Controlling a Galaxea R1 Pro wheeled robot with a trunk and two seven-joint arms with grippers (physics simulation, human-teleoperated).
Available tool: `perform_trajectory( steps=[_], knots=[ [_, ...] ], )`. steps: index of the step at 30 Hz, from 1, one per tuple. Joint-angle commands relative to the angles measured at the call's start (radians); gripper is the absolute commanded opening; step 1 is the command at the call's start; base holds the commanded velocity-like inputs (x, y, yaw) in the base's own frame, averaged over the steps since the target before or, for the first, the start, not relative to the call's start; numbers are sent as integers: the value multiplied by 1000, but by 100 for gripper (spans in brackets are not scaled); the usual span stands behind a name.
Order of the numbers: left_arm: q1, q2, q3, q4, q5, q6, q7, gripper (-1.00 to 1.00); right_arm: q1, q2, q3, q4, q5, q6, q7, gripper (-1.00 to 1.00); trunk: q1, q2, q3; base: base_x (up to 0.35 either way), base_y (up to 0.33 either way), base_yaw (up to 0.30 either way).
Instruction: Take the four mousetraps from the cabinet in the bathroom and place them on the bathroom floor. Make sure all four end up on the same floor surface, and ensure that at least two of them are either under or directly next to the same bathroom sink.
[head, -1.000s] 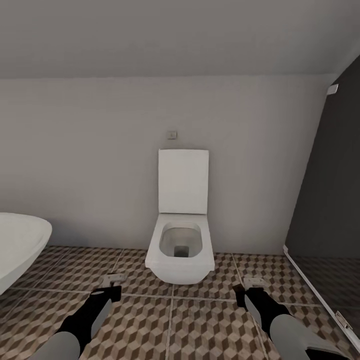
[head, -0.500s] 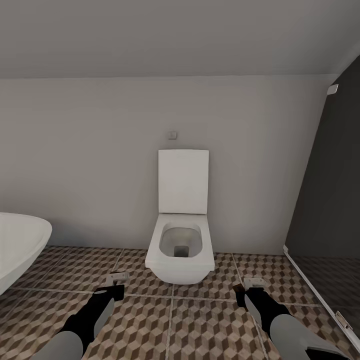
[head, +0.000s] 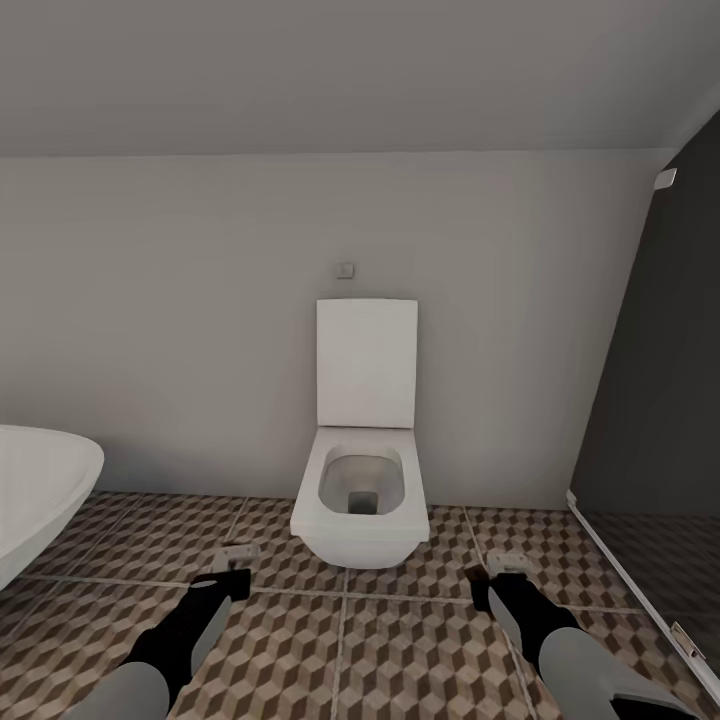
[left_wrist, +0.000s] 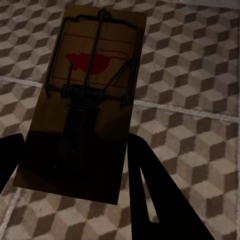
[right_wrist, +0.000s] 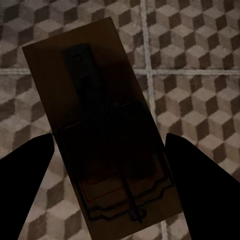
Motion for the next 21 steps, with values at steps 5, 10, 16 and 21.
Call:
perform_trajectory(
  steps=[5, 10, 16, 21],
  knots=[
    [0, 0, -6, -30, 10, -35, 20, -100, 0, 0, -6, -3, 10, 9, 2, -100, 0, 0, -1, 0, 0, 0],
    [0, -1, -6, -60, 11, -87, 24, -100, 0, -1, -6, -4, 10, 10, 2, -100, 0, 0, -1, 0, 0, 0],
    [0, 0, -9, -66, 11, -94, 22, -100, 0, 0, -6, -6, 10, 9, 2, -100, 0, 0, -1, 0, 0, 0],
    [0, -1, -9, -64, 13, -95, 22, -100, 0, 1, -6, -6, 11, 9, 2, -100, 0, 0, -1, 0, 0, 0]
  ],
)
